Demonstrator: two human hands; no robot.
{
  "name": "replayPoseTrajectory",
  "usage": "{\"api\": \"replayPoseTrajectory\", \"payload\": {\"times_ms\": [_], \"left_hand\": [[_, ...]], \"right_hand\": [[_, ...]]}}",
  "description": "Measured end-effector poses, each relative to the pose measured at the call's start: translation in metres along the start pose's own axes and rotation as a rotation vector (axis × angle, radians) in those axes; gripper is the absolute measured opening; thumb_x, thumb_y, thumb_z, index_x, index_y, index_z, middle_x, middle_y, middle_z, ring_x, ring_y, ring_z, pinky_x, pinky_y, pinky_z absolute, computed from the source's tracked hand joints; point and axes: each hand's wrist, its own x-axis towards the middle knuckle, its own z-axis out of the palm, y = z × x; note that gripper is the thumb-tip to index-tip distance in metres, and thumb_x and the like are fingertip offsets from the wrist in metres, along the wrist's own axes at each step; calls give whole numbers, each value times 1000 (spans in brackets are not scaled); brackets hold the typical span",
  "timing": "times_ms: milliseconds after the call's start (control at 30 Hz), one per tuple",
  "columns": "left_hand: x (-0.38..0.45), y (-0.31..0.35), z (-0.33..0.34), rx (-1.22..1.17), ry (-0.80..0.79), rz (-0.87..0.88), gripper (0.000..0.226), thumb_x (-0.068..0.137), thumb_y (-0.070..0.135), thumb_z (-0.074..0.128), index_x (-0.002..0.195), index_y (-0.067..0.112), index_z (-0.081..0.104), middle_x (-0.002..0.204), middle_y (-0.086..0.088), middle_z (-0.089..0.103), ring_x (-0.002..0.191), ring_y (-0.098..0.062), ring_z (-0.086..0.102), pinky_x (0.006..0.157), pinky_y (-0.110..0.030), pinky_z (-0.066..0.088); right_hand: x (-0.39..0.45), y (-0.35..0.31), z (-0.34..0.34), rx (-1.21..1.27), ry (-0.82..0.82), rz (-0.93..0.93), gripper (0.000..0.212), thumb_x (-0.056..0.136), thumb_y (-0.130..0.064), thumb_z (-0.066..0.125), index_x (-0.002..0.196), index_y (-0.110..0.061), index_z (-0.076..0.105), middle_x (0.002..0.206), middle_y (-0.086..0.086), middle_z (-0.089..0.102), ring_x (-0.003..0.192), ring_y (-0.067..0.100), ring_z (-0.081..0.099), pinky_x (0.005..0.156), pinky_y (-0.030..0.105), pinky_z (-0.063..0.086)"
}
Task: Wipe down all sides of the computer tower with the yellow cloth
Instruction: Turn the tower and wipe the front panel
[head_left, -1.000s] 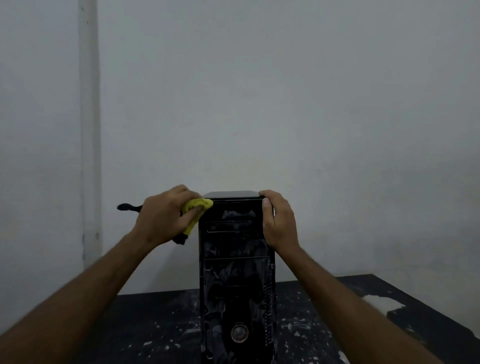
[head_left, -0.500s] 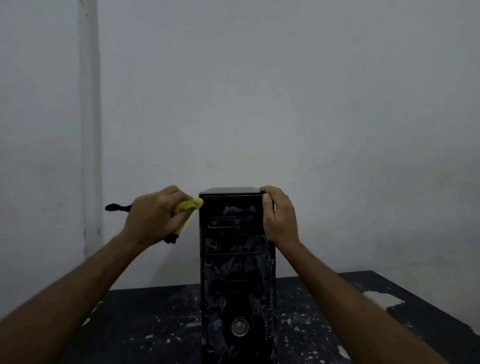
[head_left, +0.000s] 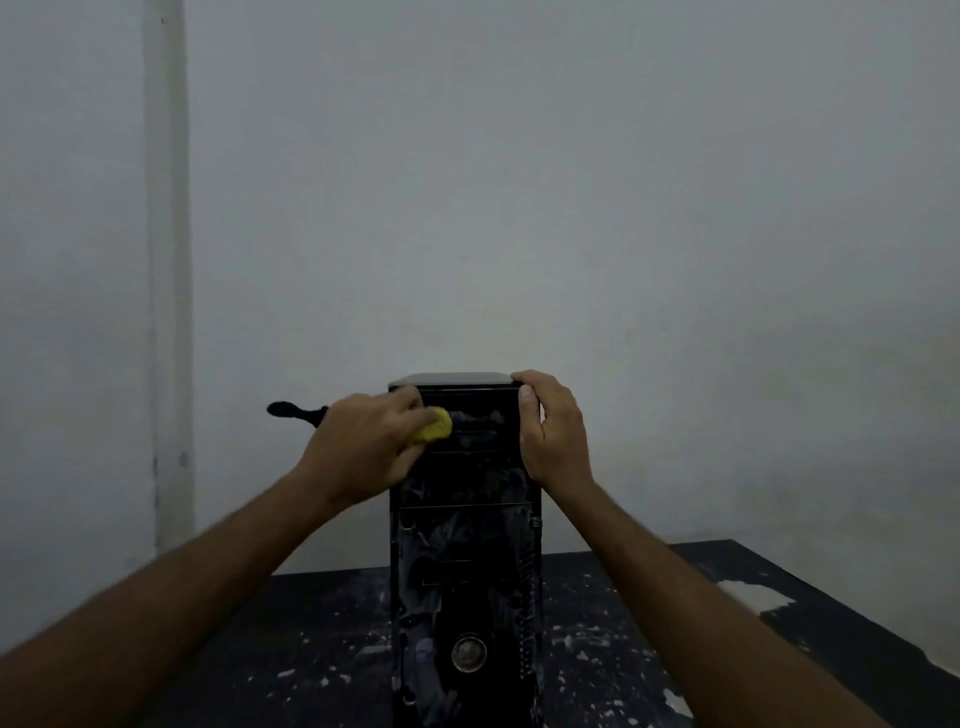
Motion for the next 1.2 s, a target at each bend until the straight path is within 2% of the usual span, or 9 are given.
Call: {"api": "replayPoseTrajectory", "payload": {"times_ms": [100, 200, 333, 367, 467, 633, 833, 1033, 1200], "left_hand": [[4, -1, -5, -61, 66, -118, 27, 91, 36, 59, 111, 22, 73, 94, 3, 62, 59, -24, 60, 49, -30, 46], [7, 13, 3, -3, -26, 110, 32, 93, 38, 50, 110, 22, 72, 93, 1, 62, 57, -23, 58, 48, -26, 36], [30, 0, -8, -26, 95, -114, 19, 95, 32, 67, 110, 23, 74, 95, 3, 63, 62, -26, 63, 50, -28, 40], [34, 1, -9, -42, 72, -113, 19, 93, 31, 71, 110, 23, 74, 96, 3, 63, 63, -26, 64, 50, -28, 41], [31, 12, -4, -13, -67, 110, 23, 88, 28, 74, 110, 25, 72, 96, 3, 63, 64, -24, 63, 49, -29, 44], [36, -1, -12, -48, 36, -83, 21, 96, 40, 67, 109, 25, 75, 101, 11, 67, 67, -19, 68, 48, -24, 41], [69, 26, 5, -78, 13, -11, 24, 98, 41, 60, 113, 29, 74, 106, 12, 67, 77, -20, 68, 54, -33, 51], [43, -8, -7, -60, -19, 10, 27, 96, 45, 58, 115, 33, 73, 112, 17, 69, 78, -15, 69, 49, -22, 37], [56, 5, -3, -79, 13, 5, 28, 95, 46, 56, 112, 33, 75, 112, 16, 73, 82, -17, 72, 52, -23, 40]], "right_hand": [[0, -2, 3, 13, 11, -1, 32, 104, -26, 42, 120, -15, 68, 118, -4, 68, 111, 16, 59, 97, 42, 48], [0, -1, 2, -1, 21, -8, 31, 104, -26, 43, 119, -16, 68, 117, -4, 68, 109, 16, 59, 96, 42, 48], [1, -1, 1, -9, 7, -2, 31, 104, -27, 43, 119, -17, 68, 118, -6, 67, 109, 15, 58, 95, 41, 48], [0, -2, 2, -15, 7, -6, 31, 104, -28, 43, 119, -18, 68, 117, -6, 68, 109, 16, 58, 95, 41, 48], [0, -1, 1, -49, 18, -32, 30, 104, -28, 43, 118, -17, 67, 117, -5, 68, 107, 17, 59, 93, 42, 48], [-1, -4, 2, -56, 10, -28, 29, 104, -30, 43, 117, -18, 65, 116, -6, 66, 105, 16, 57, 92, 42, 48], [-1, -5, 2, -100, 0, -26, 29, 103, -33, 40, 116, -20, 63, 114, -6, 65, 103, 17, 56, 90, 45, 47], [0, -3, 0, -96, -5, -33, 34, 103, -33, 38, 119, -19, 65, 118, -6, 66, 107, 18, 56, 92, 46, 47], [0, -4, -1, -99, -24, -44, 34, 102, -32, 38, 120, -19, 65, 119, -5, 66, 108, 17, 56, 92, 47, 47]]}}
